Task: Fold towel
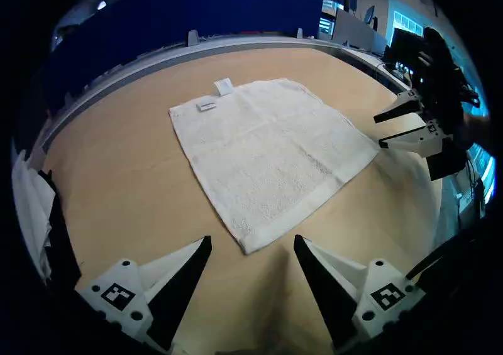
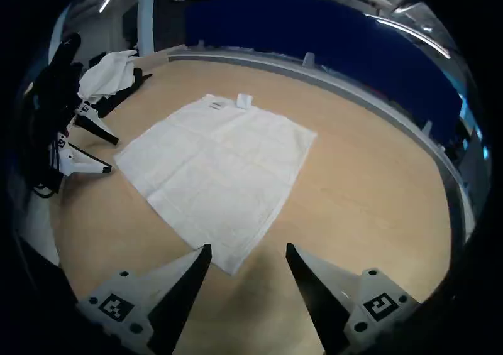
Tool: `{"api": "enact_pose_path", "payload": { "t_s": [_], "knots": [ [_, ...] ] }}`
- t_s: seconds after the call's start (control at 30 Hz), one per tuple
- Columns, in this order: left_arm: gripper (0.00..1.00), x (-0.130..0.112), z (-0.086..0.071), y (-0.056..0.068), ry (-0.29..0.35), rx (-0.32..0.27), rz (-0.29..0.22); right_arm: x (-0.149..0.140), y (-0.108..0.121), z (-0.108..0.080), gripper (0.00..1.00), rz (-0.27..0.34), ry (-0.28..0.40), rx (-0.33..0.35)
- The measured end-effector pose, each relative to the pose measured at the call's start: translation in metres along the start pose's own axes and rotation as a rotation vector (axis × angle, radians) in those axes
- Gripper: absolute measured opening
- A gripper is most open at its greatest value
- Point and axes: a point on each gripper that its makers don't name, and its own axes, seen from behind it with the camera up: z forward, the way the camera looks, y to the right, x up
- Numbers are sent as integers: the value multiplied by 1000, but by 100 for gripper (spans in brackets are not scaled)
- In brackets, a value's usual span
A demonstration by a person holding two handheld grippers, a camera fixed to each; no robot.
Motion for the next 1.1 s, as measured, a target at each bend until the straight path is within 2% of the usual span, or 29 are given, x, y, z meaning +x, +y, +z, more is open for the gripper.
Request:
{"api": "enact_pose_path", "payload": {
  "t_s": [0.27, 0.47, 0.6, 0.73, 0.97, 1.07, 1.1],
  "knots": [
    [96, -5, 5, 5, -23, -13, -1, -13, -10, 4, 77, -6, -40, 29],
    [87, -6, 5, 4, -32, -6, 9, -17, -11, 8, 73, 6, -46, 27],
    [79, -6, 5, 2, -41, -3, -8, -18, -12, 9, 69, 18, -50, 33],
    [76, -6, 6, 0, -48, 5, -11, -22, -13, 10, 63, 22, -60, 41],
    [55, -6, 8, -6, -53, 47, 12, -22, -15, 9, 53, 22, -65, 57],
    [52, -6, 9, -6, -54, 45, 14, -22, -15, 10, 44, 25, -65, 56],
    [48, -5, 9, -6, -54, 45, 14, -22, -14, 10, 39, 27, -65, 56]
  ]
}}
